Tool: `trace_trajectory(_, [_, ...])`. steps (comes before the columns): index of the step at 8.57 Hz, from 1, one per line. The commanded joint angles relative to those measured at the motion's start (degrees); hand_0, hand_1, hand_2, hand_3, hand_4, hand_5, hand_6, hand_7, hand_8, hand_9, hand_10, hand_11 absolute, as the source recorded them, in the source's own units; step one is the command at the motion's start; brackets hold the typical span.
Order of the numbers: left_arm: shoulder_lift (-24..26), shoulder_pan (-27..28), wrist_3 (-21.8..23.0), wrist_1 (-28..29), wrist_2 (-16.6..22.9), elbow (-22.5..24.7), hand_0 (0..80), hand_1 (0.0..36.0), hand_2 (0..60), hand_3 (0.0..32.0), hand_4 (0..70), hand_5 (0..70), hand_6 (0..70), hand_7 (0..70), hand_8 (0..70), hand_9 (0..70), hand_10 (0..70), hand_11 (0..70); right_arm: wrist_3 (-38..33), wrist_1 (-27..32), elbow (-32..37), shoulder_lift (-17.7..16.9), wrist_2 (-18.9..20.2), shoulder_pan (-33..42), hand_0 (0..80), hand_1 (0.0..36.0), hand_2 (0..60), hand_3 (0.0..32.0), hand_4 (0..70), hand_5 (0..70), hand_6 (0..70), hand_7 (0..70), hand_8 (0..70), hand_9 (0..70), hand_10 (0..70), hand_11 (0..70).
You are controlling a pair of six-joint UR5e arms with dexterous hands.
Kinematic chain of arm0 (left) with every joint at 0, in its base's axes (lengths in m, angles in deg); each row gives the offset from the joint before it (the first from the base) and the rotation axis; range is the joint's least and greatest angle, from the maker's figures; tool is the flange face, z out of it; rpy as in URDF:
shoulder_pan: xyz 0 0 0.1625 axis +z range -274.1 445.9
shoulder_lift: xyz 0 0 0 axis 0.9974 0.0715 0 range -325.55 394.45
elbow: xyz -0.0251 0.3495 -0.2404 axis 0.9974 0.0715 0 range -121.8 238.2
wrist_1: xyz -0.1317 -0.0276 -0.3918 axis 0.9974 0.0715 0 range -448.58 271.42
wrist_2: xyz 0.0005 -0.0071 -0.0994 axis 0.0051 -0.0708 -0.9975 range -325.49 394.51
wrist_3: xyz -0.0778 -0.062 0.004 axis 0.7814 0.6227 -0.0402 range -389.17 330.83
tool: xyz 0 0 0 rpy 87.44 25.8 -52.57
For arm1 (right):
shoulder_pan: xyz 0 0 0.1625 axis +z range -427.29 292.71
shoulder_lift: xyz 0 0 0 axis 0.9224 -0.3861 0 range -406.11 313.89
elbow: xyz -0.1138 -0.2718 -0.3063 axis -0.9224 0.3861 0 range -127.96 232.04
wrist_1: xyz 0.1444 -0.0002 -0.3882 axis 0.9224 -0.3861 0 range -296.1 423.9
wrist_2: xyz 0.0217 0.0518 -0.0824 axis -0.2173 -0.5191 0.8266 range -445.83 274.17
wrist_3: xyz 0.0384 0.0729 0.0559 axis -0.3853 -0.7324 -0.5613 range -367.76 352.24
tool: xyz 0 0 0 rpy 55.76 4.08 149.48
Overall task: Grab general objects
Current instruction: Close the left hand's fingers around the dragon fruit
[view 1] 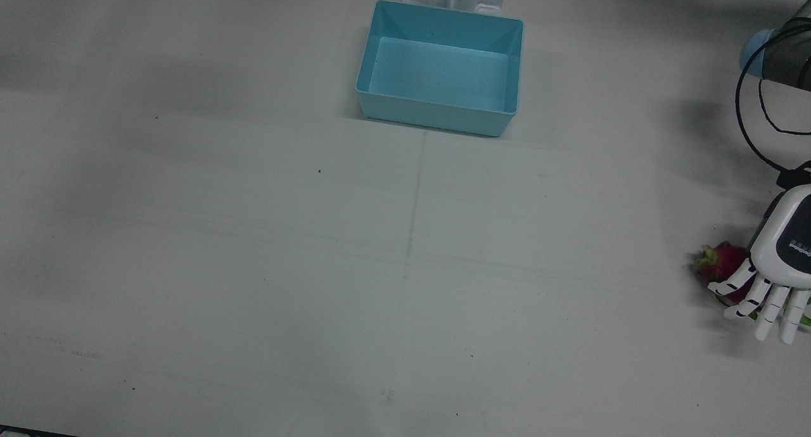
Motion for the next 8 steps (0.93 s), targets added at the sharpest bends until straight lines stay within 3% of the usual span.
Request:
trace_trajectory(1, [1.2,1.9,0.0,-0.8,-0.2,-0.9,80.0,36.0,60.0,5.0,0.0,67.8,0.0,38.0,0.0,6.2,0.0,0.0,0.0,0.0,0.0,0.0,0.0,0.0,0.0,0.0,0.0,0.0,0.0,0.0,0.0,0.0,0.0,0.0,0.0,0.0])
trace_trajectory(2, [1.3,1.9,0.0,-0.8,-0.2,-0.9,80.0,36.0,60.0,5.2,0.0,67.0,0.0,38.3,0.0,6.2,0.0,0.0,0.0,0.0,0.0,0.0,0.0,0.0,0.0,0.0,0.0,0.0,0.0,0.0,0.0,0.0,0.0,0.0,0.0,0.0])
trace_trajectory(3, [1.4,1.9,0.0,-0.8,-0.2,-0.9,80.0,36.0,60.0,3.0,0.0,70.0,0.0,40.5,0.0,6.7,0.0,0.0,0.0,0.0,0.0,0.0,0.0,0.0,0.0,0.0,0.0,0.0,0.0,0.0,0.0,0.0,0.0,0.0,0.0,0.0])
trace_trajectory(4, [1.4,1.9,0.0,-0.8,-0.2,-0.9,80.0,36.0,60.0,0.0,0.0,70.0,0.0,48.6,0.0,8.3,0.0,0.0,0.0,0.0,0.0,0.0,0.0,0.0,0.0,0.0,0.0,0.0,0.0,0.0,0.0,0.0,0.0,0.0,0.0,0.0])
trace_trajectory(5, [1.4,1.9,0.0,-0.8,-0.2,-0.9,80.0,36.0,60.0,0.0,0.0,70.0,0.0,65.0,0.0,11.6,0.0,0.0,0.0,0.0,0.0,0.0,0.0,0.0,0.0,0.0,0.0,0.0,0.0,0.0,0.0,0.0,0.0,0.0,0.0,0.0])
trace_trajectory(6, [1.4,1.9,0.0,-0.8,-0.2,-1.0,80.0,36.0,60.0,0.0,0.0,70.0,0.0,70.0,0.0,15.0,0.0,0.0,0.0,0.0,0.0,0.0,0.0,0.0,0.0,0.0,0.0,0.0,0.0,0.0,0.0,0.0,0.0,0.0,0.0,0.0])
trace_trajectory(7, [1.4,1.9,0.0,-0.7,-0.2,-1.1,80.0,36.0,60.0,0.0,0.0,70.0,0.3,70.0,0.0,16.3,0.0,2.8,0.0,0.0,0.0,0.0,0.0,0.0,0.0,0.0,0.0,0.0,0.0,0.0,0.0,0.0,0.0,0.0,0.0,0.0])
trace_trajectory(8, [1.4,1.9,0.0,-0.7,-0.2,-1.3,80.0,36.0,60.0,0.6,0.0,70.0,2.3,70.0,0.0,17.7,3.9,10.9,0.0,0.0,0.0,0.0,0.0,0.0,0.0,0.0,0.0,0.0,0.0,0.0,0.0,0.0,0.0,0.0,0.0,0.0])
